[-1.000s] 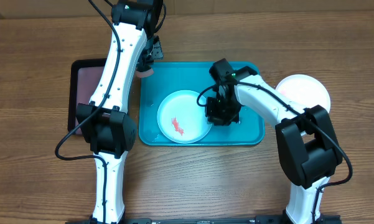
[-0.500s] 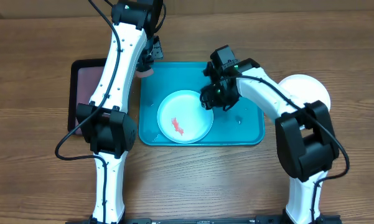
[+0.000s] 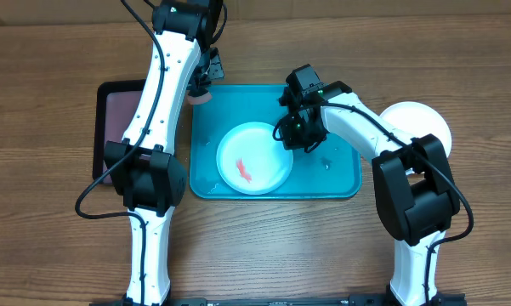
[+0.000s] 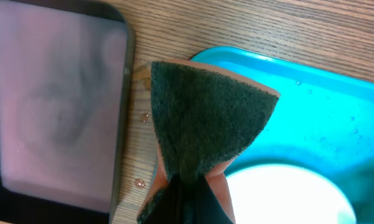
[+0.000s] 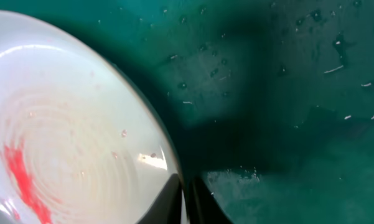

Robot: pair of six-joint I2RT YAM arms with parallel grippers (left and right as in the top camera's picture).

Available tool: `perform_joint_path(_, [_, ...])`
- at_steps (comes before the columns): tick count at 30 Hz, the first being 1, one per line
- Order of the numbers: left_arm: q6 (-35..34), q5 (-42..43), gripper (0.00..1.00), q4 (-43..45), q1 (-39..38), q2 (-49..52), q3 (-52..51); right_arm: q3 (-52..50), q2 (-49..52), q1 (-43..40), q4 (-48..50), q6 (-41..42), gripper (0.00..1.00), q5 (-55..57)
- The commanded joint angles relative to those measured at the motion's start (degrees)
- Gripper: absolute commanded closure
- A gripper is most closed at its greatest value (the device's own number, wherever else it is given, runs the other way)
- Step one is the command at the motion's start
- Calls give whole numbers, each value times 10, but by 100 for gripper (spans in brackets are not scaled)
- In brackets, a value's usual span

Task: Clean dirty plates on tray and stack at the side
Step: 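Lower the sponge in the left gripper onto the blue plate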

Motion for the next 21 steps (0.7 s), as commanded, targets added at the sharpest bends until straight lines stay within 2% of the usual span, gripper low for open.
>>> perform_joint_path(1, [11, 5, 96, 2, -4, 0, -3, 9, 7, -1, -5, 165, 96, 6])
perform_joint_path(5, [11, 10, 96, 2, -5, 3, -3, -5, 7, 0, 2, 317, 96, 25])
perform_joint_path(9, [11, 16, 96, 0, -8, 17, -3, -16, 7, 0, 18, 317, 95, 21])
perform_joint_path(12, [13, 27, 96, -1, -12, 30, -3, -16, 7, 0, 19, 302, 80, 21])
perform_joint_path(15, [22, 44, 96, -2, -17, 46, -3, -16, 7, 0, 28, 287, 77, 21])
perform_joint_path(17, [36, 55, 96, -2, -21, 56, -3, -16, 7, 0, 38, 287, 78, 23])
perform_joint_path(18, [40, 57, 96, -4, -23, 57, -3, -17, 7, 0, 43, 287, 82, 23])
perform_joint_path(20, [46, 58, 96, -13, -28, 68, -3, -20, 7, 0, 54, 288, 96, 22])
perform_joint_path(21, [47, 58, 96, -16, -29, 71, -4, -22, 7, 0, 56, 288, 96, 23])
